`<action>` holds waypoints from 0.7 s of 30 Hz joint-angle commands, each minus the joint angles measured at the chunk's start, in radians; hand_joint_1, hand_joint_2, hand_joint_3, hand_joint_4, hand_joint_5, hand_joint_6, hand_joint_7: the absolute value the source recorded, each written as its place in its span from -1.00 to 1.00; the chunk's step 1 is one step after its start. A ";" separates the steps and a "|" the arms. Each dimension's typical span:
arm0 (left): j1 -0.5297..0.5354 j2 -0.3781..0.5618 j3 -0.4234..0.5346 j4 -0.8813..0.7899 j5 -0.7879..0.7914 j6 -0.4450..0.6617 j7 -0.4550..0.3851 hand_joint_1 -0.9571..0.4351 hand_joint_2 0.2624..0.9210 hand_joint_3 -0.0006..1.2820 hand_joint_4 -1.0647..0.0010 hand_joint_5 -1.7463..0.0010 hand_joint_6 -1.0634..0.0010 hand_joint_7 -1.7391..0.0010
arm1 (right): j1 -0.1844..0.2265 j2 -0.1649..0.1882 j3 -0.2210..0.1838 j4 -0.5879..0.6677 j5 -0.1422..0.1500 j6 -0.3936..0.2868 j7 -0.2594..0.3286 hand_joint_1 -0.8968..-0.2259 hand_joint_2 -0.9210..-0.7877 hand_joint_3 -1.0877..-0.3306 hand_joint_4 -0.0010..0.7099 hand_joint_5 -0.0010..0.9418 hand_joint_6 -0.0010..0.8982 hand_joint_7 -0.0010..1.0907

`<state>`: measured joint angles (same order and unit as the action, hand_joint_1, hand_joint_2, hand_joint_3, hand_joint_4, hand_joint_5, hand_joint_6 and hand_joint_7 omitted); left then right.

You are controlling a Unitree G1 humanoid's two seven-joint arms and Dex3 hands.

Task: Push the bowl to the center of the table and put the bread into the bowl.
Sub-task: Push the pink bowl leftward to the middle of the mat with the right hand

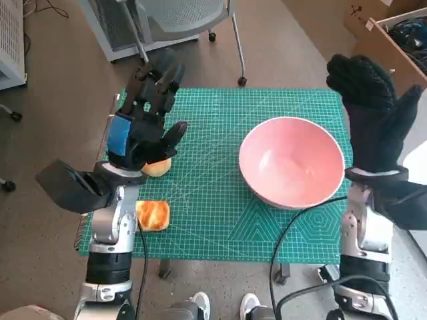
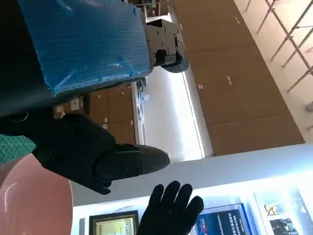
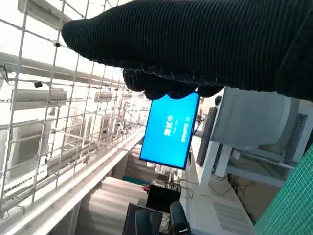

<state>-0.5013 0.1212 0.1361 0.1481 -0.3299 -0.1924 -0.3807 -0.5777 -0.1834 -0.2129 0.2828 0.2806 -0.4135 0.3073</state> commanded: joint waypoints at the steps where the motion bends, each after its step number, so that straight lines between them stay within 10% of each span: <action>1: -0.020 0.006 0.004 0.003 0.002 -0.008 0.001 -0.21 0.29 -0.15 1.00 0.81 1.00 0.36 | 0.013 -0.008 -0.005 0.030 -0.001 -0.008 0.008 -0.28 -1.00 -0.05 -0.41 -1.00 -0.83 -0.25; 21: -0.026 0.006 0.003 0.016 0.000 -0.009 -0.006 -0.19 0.30 -0.16 1.00 0.83 1.00 0.37 | -0.071 -0.097 -0.106 0.443 0.019 -0.182 0.074 -0.23 -1.00 0.00 -0.43 -1.00 -0.76 -0.41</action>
<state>-0.5111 0.1222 0.1357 0.1698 -0.3265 -0.1978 -0.3820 -0.6378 -0.2582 -0.2943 0.6093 0.2943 -0.5673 0.3666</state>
